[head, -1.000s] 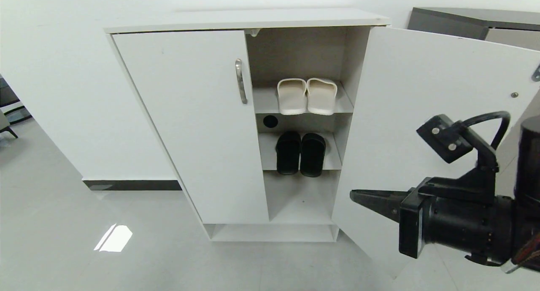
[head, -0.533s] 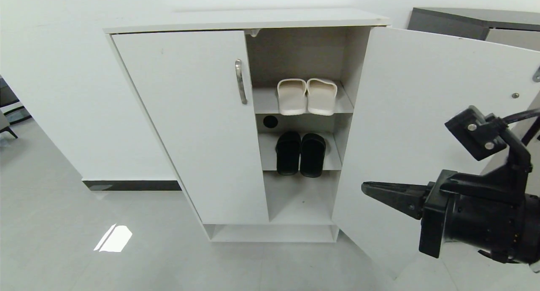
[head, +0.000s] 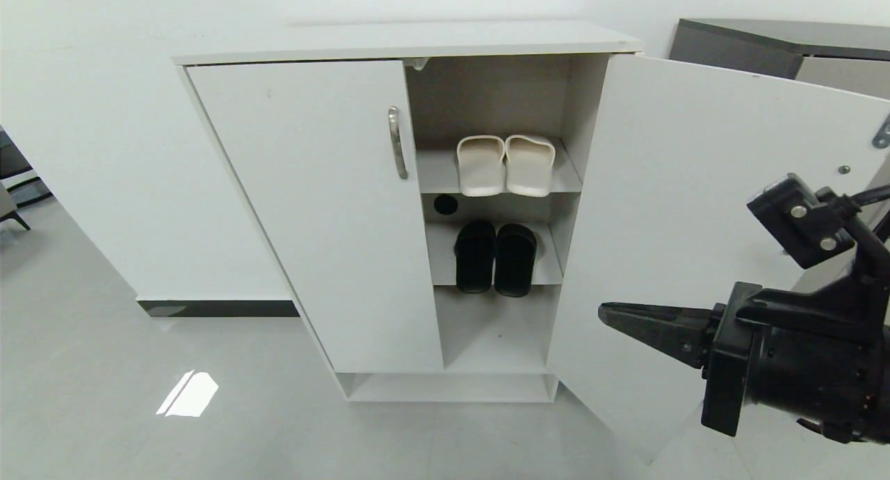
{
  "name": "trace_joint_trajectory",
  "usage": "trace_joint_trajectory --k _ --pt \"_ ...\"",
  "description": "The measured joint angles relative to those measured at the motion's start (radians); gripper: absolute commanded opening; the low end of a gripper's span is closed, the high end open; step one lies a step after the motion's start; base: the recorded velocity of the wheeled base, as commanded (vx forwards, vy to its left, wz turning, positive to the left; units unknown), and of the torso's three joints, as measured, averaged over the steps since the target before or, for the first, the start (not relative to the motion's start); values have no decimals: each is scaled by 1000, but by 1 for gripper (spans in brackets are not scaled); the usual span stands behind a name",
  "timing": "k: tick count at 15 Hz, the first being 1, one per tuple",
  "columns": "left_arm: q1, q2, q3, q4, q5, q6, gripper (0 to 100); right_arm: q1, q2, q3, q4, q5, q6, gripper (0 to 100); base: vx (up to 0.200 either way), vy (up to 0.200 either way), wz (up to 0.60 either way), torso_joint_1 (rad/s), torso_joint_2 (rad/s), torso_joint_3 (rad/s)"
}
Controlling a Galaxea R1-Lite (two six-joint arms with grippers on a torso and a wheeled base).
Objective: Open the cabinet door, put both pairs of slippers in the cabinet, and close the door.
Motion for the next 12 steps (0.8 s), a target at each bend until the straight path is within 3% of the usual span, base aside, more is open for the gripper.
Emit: trace_joint_trajectory --k 12 --pt "0 0 0 2 0 0 0 6 -1 11 3 8 0 0 0 0 0 176 -476 -290"
